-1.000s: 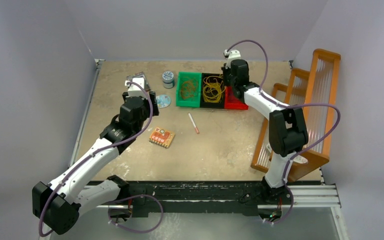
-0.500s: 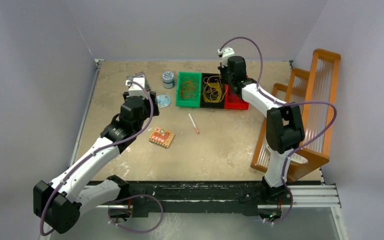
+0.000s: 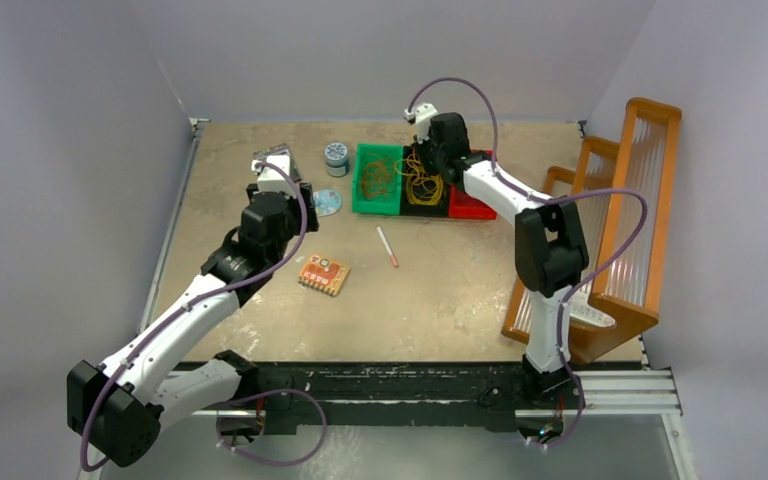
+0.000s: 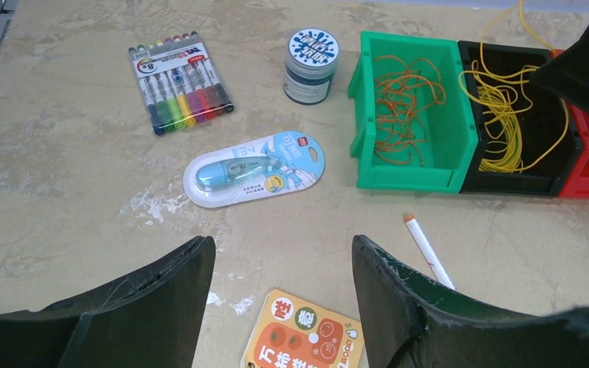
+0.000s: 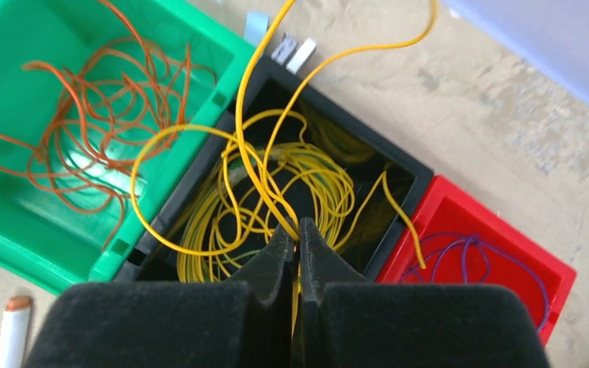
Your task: Untangle the cables
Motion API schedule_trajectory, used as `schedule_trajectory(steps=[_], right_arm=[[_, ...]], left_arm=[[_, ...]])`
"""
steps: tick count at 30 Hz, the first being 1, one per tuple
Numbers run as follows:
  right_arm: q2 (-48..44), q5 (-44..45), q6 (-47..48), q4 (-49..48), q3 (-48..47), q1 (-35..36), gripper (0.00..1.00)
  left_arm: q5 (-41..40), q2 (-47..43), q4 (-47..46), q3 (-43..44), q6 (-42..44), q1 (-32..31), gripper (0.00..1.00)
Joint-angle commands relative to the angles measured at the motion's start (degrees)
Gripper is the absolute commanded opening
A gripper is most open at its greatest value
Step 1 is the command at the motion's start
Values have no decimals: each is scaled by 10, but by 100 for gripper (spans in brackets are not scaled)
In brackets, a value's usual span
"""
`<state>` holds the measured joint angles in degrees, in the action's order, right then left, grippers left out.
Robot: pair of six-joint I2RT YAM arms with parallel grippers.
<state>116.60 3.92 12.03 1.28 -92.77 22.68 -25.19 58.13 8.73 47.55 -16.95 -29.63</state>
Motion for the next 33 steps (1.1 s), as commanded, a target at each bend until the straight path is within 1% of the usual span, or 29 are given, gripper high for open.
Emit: schedule_trajectory(steps=[1,8,17,21,24,27,28,31,33], right_arm=[[7,28,-4,63,-40,-1,0],[51,12,-15,155,-96,-1,0],[45,-20,-14,204,-96,-1,0],[38,-44,-11,213,-90,-1,0],[33,-73,-13,197,-84,-1,0],[39,-65,-17,178,-94,-1,0],[43,-58,-20,177,-101,-1,4],[54,-38,-25,179,-126,-1,24],[49,-32,-29,175,-132,-1,34]], left_arm=[[8,2,-9,18,-2,4,65],[9,4,-8,18,-3,4,65],[18,10,-7,20,-3,4,65],[17,8,-6,20,-3,4,65],[17,10,-6,20,-4,4,65],[18,12,-5,21,-4,5,65],[18,12,-5,22,-4,5,65],[18,13,-5,21,-3,5,65],[18,13,-4,21,-3,5,64]])
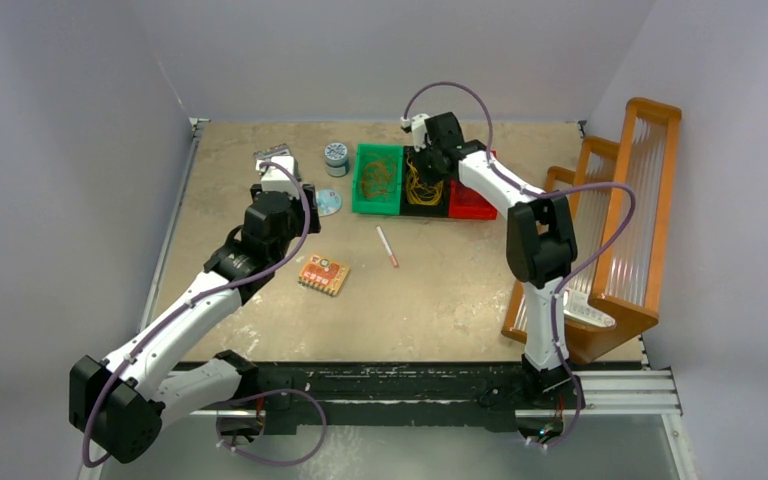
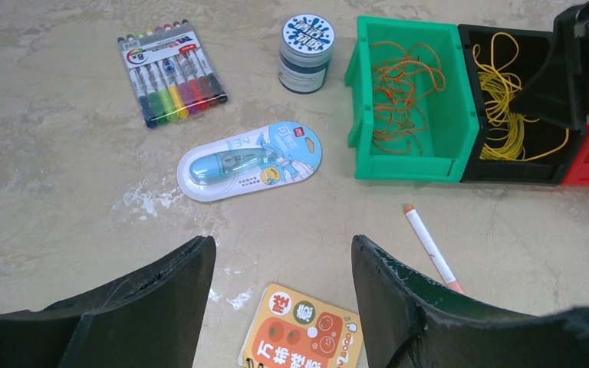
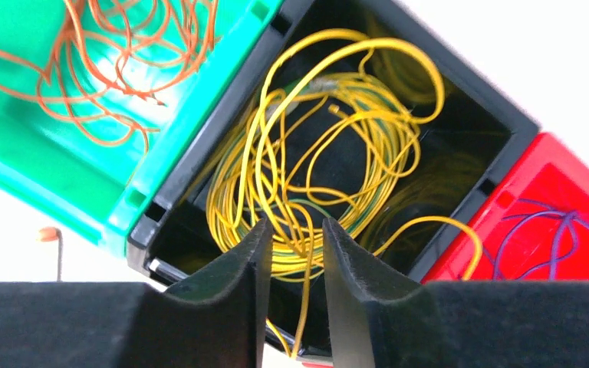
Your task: Untangle the cables
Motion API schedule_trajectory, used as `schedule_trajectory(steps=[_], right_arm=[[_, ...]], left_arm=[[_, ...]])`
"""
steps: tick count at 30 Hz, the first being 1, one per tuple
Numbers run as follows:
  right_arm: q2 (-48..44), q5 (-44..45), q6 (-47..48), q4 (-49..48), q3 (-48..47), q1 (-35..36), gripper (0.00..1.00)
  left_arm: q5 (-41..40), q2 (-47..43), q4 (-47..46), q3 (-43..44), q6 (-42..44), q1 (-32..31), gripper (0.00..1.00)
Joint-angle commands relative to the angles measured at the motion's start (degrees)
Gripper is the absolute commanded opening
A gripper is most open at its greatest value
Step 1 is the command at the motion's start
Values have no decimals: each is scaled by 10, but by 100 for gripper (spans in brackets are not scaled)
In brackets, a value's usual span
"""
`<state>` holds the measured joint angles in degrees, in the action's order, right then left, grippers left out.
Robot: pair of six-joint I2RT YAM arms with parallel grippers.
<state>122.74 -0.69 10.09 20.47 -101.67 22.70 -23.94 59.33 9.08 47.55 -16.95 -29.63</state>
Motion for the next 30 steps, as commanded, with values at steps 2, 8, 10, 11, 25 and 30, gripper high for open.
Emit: schedule_trajectory(steps=[2,8,10,11,25,30], right_arm=[[-25,19,-11,-26,-40,-1,40],[-65,37,-10,-42,-21,-1,50],[-74,52,-10,-45,-14,-1,52],[-78,61,-10,-47,-10,-2,53],[-65,74,-17,-5,-24,-52,45],[-57,40,-7,4,-27,-62,45]], left_arm=[[5,1,-6,21,-3,5,65],[7,3,-6,22,-3,5,64],[7,5,-6,23,-2,5,64],[8,5,-6,23,-3,5,64],[14,10,-5,25,-3,6,64],[13,10,-4,25,-3,6,64]])
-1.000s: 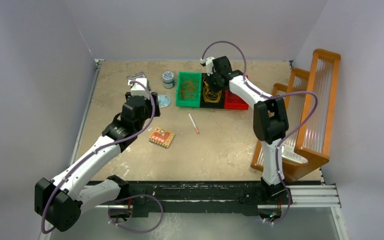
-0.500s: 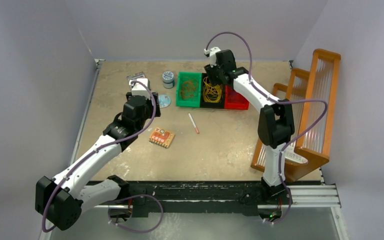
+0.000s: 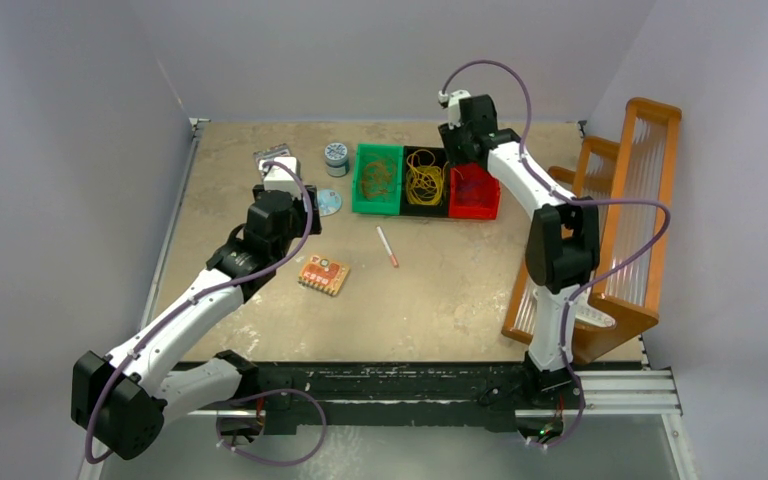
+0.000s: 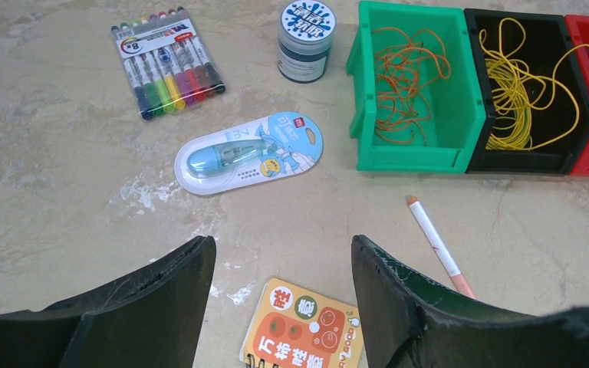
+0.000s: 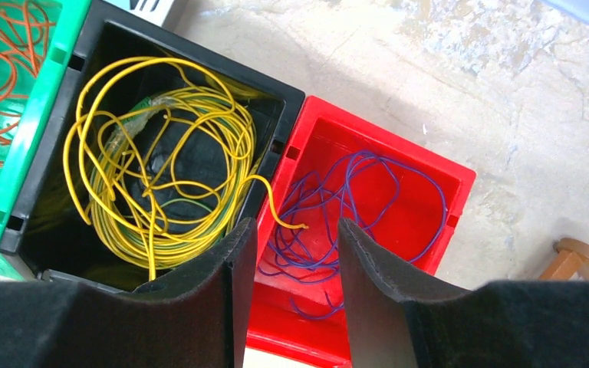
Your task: Untangle the cables
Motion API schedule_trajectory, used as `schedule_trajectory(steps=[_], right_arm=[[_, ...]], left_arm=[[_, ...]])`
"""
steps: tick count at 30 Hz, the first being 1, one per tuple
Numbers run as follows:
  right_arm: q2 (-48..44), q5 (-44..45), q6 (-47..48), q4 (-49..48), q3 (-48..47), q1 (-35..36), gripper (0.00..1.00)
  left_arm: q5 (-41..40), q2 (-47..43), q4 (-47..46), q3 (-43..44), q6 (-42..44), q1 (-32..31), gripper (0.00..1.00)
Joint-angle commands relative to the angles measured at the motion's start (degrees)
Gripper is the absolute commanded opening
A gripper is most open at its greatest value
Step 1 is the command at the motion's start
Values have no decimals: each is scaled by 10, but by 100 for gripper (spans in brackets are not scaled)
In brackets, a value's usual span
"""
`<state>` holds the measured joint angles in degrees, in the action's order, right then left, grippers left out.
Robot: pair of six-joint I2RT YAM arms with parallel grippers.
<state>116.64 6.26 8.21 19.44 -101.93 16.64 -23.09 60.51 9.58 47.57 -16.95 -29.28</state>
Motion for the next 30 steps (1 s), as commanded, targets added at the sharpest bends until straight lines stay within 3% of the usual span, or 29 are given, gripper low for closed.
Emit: schedule_trajectory(steps=[1,10,26,30], right_arm=[[7,-37,14,15,-25,-2,45],[40,-60,23,12,-46,-9,37],[59,-58,21,15,-54,-10,13],[55,-66,22,15,-56,-10,0]], left_arm=[[5,-1,-8,25,-3,3,64],[5,-1,-6,25,-2,4,64],[4,-2,-3,25,-2,5,64],[5,-1,-3,25,-1,4,64]])
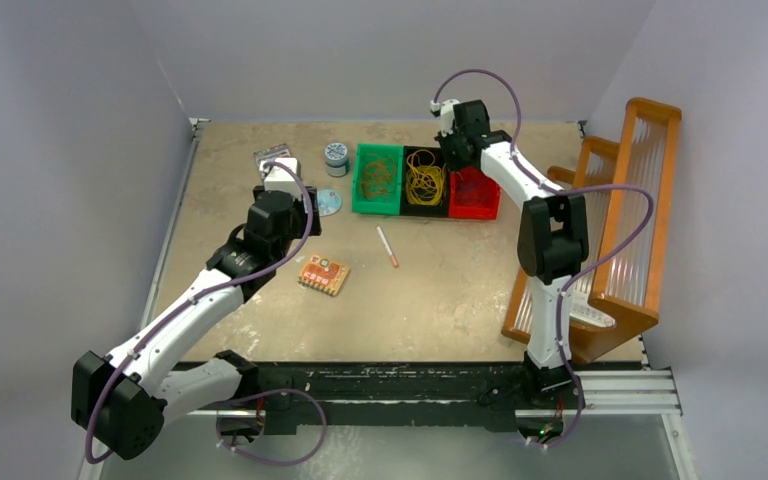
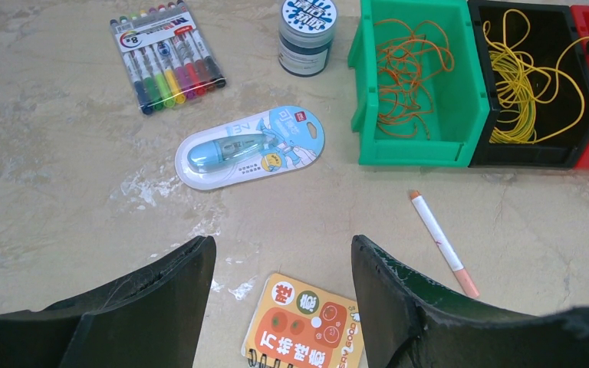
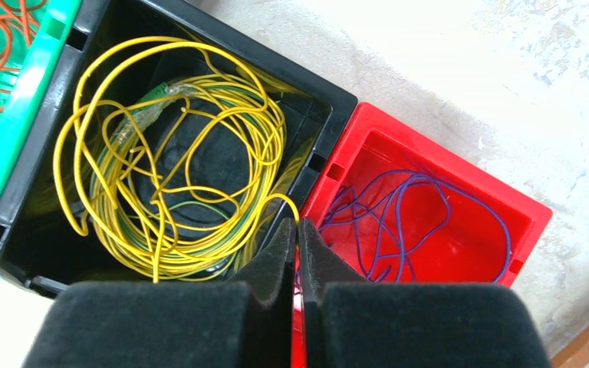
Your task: Untangle the cables
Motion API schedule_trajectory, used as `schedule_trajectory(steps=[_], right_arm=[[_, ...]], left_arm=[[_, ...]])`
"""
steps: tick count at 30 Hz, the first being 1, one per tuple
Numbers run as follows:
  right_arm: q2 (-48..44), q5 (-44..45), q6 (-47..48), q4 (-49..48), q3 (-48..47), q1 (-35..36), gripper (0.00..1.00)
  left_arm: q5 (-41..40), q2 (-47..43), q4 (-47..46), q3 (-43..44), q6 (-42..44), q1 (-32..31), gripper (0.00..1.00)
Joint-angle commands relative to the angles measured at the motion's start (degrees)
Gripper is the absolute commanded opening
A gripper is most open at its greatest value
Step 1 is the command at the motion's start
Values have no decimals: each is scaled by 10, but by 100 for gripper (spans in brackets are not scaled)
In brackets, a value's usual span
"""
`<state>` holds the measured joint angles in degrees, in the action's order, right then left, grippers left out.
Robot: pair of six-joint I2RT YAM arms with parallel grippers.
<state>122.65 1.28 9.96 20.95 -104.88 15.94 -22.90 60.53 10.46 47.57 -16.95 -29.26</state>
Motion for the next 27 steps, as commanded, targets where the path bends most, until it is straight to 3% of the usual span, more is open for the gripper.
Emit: schedule_trajectory(steps=[1,27], right_arm=[[-6,-20,4,0,-26,-3,0],[6,-160,-1,-10,-45,39,0]], left_arm=[[3,-1,-11,26,-1,4,64],[14,7,-13,28,-4,6,64]])
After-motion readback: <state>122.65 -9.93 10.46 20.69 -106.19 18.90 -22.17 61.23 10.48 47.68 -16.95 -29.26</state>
